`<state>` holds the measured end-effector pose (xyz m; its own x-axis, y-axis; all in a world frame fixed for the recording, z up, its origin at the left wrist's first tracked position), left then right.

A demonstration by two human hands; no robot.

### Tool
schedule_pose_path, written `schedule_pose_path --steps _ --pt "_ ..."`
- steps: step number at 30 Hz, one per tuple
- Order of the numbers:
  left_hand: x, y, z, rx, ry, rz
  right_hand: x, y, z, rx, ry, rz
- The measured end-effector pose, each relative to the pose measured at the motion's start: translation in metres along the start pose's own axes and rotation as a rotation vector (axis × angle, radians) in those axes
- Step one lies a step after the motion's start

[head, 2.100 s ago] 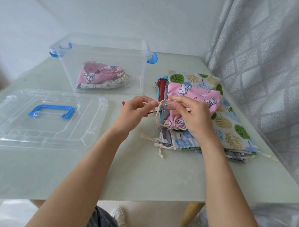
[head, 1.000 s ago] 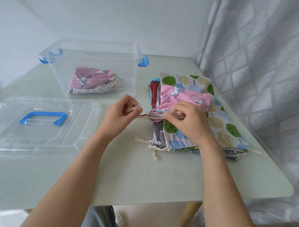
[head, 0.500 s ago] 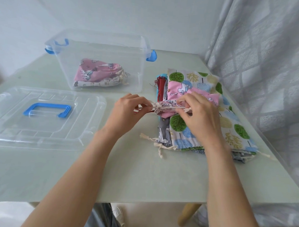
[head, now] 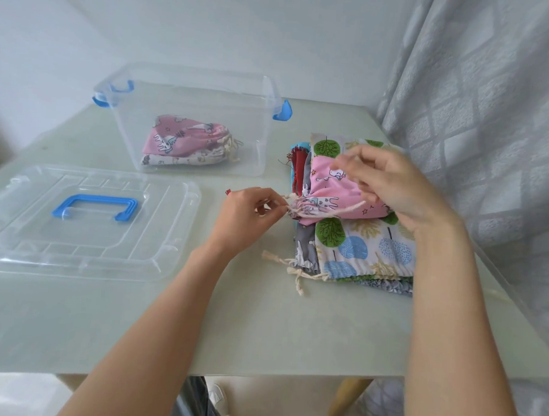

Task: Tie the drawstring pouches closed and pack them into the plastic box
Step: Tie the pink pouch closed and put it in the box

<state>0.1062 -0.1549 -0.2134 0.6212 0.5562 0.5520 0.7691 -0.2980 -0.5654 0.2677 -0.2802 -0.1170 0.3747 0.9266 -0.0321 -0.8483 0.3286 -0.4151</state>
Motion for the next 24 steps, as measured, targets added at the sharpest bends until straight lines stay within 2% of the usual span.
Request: schedule_pose_path --steps 2,4,9,14,17,21,24 --pt "0.000 -0.001 0.003 0.000 -0.012 0.006 0.000 -0.007 -0.008 -0.324 0.075 -0.081" --pt "0.001 -0.002 0.003 0.015 -0.005 0.011 -0.008 -0.013 -0.023 -0.524 0.132 -0.086" --pt "0.003 -0.001 -0.004 -0.019 0.026 -0.025 -0.022 0.006 -0.046 -0.545 0.024 -0.180" --pt "0.002 -0.001 -0.002 -0.015 0.044 -0.063 -0.020 0.041 -0.056 -0.720 -0.085 -0.250" --pt "0.002 -0.002 0.002 0.079 0.033 -0.052 -0.022 0.043 -0.045 -0.415 -0.156 -0.205" --pt "0.001 0.002 0.001 0.089 0.058 0.008 -0.017 0.046 -0.025 -0.088 -0.115 -0.138" --pt "-0.001 0.003 -0.004 -0.015 0.011 0.038 -0.002 0.053 -0.020 0.344 -0.032 -0.047"
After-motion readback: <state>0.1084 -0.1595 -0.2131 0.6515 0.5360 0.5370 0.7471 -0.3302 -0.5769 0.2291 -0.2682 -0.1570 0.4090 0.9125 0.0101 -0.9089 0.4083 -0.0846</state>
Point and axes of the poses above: each hand's wrist, its own x-axis towards the middle knuckle, its own y-axis out of the palm, z = x × y, the point moved 1 cm from there along x, towards the middle knuckle, and after that the axes turned 10 degrees about y, right-handed, at the moved point
